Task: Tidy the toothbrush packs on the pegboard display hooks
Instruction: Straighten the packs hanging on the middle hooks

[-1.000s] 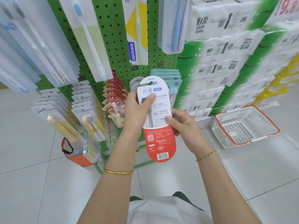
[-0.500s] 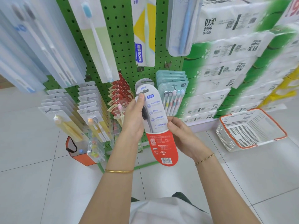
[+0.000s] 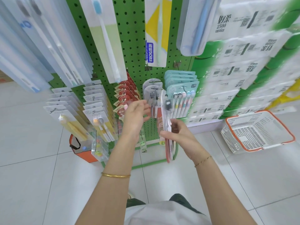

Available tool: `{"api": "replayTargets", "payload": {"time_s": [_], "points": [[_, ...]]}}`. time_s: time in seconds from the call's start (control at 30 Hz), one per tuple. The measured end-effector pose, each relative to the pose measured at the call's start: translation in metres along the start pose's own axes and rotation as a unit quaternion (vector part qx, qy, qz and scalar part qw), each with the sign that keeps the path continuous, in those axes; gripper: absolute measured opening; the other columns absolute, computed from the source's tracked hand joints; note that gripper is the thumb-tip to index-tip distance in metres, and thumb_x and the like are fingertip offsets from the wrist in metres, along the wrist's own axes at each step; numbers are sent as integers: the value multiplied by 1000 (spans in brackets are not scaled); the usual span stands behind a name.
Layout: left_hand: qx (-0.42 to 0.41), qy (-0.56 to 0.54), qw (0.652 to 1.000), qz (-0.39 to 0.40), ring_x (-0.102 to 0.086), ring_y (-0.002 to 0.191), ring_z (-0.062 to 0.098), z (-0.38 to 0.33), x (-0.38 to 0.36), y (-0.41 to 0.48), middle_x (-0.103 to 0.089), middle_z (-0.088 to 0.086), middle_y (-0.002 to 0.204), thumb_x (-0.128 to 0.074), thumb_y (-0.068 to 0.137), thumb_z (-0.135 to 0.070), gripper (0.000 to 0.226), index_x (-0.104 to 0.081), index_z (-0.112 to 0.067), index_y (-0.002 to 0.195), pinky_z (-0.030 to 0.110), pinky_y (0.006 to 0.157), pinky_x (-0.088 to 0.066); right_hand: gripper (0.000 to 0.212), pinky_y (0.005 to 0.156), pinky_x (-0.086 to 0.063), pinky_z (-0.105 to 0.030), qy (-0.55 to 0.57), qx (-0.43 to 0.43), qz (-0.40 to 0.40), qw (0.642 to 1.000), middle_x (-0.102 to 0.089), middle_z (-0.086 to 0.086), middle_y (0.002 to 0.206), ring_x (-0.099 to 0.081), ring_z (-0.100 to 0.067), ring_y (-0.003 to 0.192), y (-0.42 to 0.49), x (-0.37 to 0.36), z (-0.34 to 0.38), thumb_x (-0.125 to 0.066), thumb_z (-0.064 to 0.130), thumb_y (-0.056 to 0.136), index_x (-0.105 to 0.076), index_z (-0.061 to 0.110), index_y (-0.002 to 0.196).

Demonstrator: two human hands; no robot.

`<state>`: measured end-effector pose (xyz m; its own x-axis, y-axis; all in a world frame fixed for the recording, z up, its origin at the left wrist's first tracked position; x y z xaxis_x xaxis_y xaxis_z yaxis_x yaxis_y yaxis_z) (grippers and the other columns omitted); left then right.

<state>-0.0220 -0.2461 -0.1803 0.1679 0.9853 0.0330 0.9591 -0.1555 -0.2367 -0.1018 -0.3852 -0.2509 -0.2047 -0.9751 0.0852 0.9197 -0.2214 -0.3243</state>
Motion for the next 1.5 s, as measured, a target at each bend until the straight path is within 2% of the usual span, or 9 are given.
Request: {"api": "replayTargets", "payload": {"time_s": [0.07,0.23,0.3,0.43,0.67,0.8,1.0,1.27,1.5], "points": [[-17,16,1000,-3,-61,101,7,-3,3,1,-61,-4,111,-38,102,-13,26,-56,-14,121,19,79,-51,82,89,-42,-25,-55,3,-86,995,-48,-4,120,-51,-14,106,7,-2,-2,-87,36,59,-38,21,124],[-49,61,997,-2,-62,94,5,-9,7,5,-62,-3,107,-43,100,-13,21,-57,-16,115,18,70,-52,85,84,-50,-40,-165,8,-221,961,-50,-5,108,-54,-23,97,29,-16,-15,-85,51,46,-39,16,107],[-64,83,994,4,-61,92,4,-12,9,7,-63,-2,108,-44,99,-12,20,-57,-17,113,24,78,-54,89,82,-51,-45,-197,11,-253,947,-52,-6,109,-55,-26,99,35,-21,-17,-82,56,43,-42,11,109],[-94,131,987,-1,-60,105,13,-14,12,13,-61,-9,106,-46,98,-12,19,-57,-24,107,36,94,-50,90,84,-49,-45,-254,8,-295,921,-50,-10,116,-51,-29,106,44,-32,-14,-84,51,53,-43,4,118],[-161,246,956,1,-56,94,6,-23,13,28,-57,-10,102,-46,97,-11,26,-59,-16,119,38,90,-51,87,85,-45,-41,-259,-12,-316,913,-47,-14,119,-47,-32,108,69,-45,-7,-83,45,62,-37,2,123],[-225,361,905,20,-56,102,25,-30,3,52,-58,9,106,-44,93,-7,29,-60,-9,118,34,87,-48,90,87,-41,-39,-261,-30,-315,912,-43,-14,124,-45,-31,113,81,-51,-5,-82,45,64,-34,2,126],[-260,469,843,42,-50,115,31,-37,-17,87,-56,14,124,-45,94,-4,39,-53,-9,132,43,97,-43,85,85,-45,-40,-248,-55,-306,918,-44,-12,122,-46,-31,113,82,-50,-7,-79,50,66,-34,3,122],[-247,540,803,51,-56,100,30,-38,-26,106,-61,11,108,-52,93,-11,21,-66,-11,109,42,82,-49,69,93,-43,-38,-195,0,-294,936,-41,-8,128,-36,-23,125,64,-30,-7,-77,31,73,-39,3,123],[-253,558,790,24,-57,97,28,-31,-27,108,-63,8,103,-54,94,-19,14,-64,-12,101,38,80,-44,62,91,-42,-36,-183,26,-276,943,-41,-11,122,-42,-25,116,49,-34,2,-73,28,80,-38,3,123]]}}
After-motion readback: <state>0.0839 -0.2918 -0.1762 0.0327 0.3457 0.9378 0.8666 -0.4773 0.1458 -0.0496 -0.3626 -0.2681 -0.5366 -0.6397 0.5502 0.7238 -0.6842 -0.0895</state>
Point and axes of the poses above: each hand's wrist, its own y-axis towards the middle knuckle, its own x-axis out of the back of the hand, z = x × y, the point moved 3 cm from there along y, towards the middle knuckle
